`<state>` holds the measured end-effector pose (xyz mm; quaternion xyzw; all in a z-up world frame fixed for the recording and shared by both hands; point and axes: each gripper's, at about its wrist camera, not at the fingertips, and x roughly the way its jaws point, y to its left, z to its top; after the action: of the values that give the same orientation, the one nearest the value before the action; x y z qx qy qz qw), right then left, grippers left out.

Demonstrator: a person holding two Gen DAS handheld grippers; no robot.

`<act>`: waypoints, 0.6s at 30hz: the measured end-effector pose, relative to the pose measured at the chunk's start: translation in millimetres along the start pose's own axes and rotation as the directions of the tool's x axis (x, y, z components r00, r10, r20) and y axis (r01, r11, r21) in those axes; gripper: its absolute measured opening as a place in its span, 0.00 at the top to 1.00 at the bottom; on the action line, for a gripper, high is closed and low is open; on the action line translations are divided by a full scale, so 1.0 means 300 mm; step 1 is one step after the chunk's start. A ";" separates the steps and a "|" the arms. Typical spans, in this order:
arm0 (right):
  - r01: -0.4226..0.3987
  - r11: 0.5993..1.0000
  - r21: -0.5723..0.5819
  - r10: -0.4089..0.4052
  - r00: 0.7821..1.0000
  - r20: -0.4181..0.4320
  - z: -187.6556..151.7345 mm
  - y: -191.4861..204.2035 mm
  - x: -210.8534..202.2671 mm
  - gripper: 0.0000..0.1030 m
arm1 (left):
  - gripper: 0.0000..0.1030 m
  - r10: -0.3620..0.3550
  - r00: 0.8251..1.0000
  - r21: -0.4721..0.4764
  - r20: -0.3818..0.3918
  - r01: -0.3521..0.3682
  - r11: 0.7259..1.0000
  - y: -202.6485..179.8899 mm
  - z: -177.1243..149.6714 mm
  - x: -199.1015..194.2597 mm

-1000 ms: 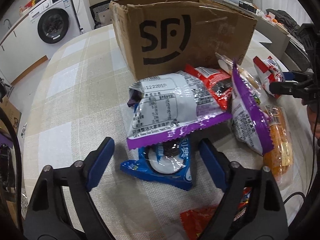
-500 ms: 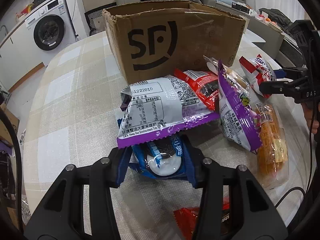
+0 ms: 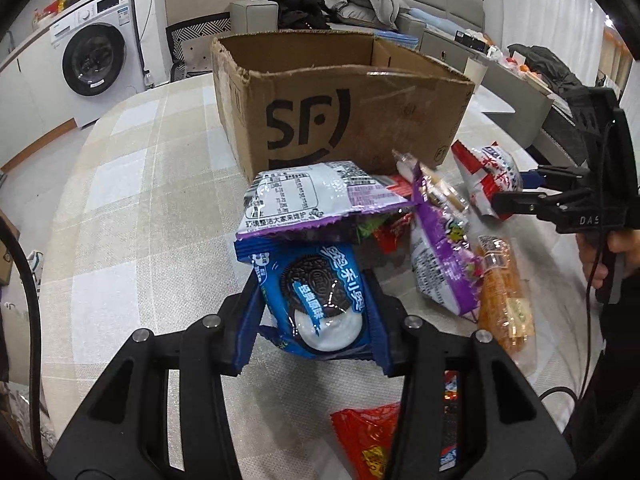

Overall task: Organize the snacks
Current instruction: 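Grasp the white noodle-snack bag with the right gripper while the left grasps the blue Oreo pack, then carry both bags over the box and release them inside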

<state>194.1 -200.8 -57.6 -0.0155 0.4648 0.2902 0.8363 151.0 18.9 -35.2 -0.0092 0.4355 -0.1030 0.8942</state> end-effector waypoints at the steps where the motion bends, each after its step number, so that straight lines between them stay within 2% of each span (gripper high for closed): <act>1: -0.006 1.000 0.002 0.006 1.000 0.010 0.002 -0.001 -0.009 0.35 | 0.58 -0.004 1.000 0.000 0.005 0.004 1.000 -0.003 0.001 -0.009; 18: -0.066 0.998 -0.008 0.066 0.986 0.154 0.029 0.027 -0.126 0.35 | 0.58 -0.080 0.994 0.000 0.076 0.080 0.997 -0.028 0.021 -0.169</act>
<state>181.5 -209.2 -20.9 0.0211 0.3986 0.3187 0.8597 124.1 20.0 9.1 -0.0320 0.4006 -0.1377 0.9053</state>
